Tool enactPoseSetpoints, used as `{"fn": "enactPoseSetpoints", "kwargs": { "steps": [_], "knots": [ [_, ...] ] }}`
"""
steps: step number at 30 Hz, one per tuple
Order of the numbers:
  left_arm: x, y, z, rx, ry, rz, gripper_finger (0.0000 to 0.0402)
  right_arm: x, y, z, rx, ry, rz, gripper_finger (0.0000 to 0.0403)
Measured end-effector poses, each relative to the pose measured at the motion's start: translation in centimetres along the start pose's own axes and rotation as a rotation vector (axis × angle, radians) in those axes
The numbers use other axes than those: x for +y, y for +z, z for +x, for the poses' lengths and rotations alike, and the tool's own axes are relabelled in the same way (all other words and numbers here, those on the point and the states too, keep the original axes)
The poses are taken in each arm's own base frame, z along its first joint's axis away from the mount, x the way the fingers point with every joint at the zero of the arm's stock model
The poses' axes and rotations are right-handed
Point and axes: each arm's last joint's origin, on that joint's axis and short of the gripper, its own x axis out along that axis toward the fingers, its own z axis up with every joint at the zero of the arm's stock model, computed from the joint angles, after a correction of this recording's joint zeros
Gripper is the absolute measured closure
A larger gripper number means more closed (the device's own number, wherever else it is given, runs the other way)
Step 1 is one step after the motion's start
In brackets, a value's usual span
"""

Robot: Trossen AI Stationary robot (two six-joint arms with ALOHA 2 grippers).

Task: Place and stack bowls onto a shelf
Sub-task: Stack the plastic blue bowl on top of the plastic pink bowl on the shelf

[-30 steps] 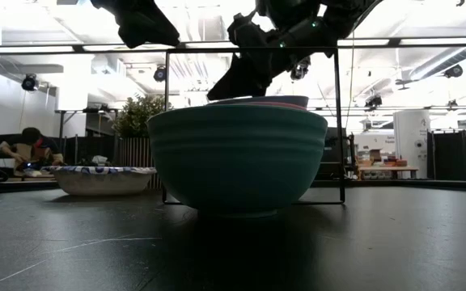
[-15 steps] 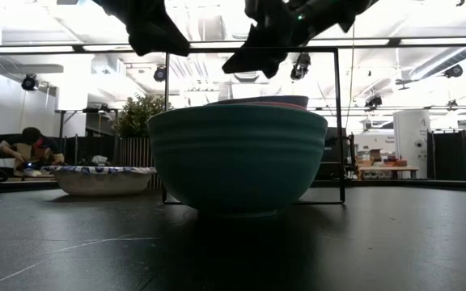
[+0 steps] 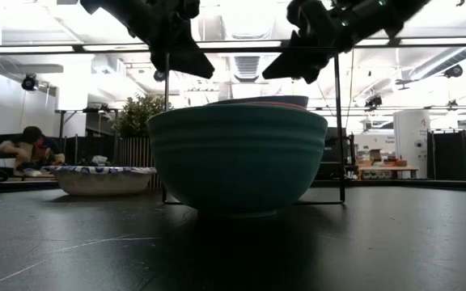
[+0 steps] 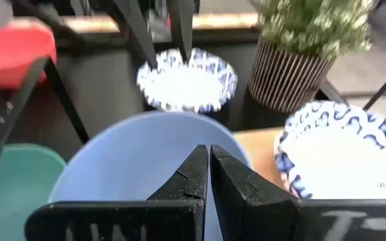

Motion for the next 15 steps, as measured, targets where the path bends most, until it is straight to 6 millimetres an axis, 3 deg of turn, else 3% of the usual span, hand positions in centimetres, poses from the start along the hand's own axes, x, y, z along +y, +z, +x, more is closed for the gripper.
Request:
{"fn": "enactPoseSetpoints", "kwargs": {
  "steps": [8,15],
  "knots": [
    [0.0,0.3,0.0,-0.034,-0.002,-0.016,0.0304,-0.9,-2.8,0.9,-0.165,-0.036,-0.013,0.0394],
    [0.0,0.3,0.0,-0.034,-0.002,-0.032,0.0304,-0.8,-4.5,2.7,-0.110,-0.032,-0.002,0.0394]
  ]
}}
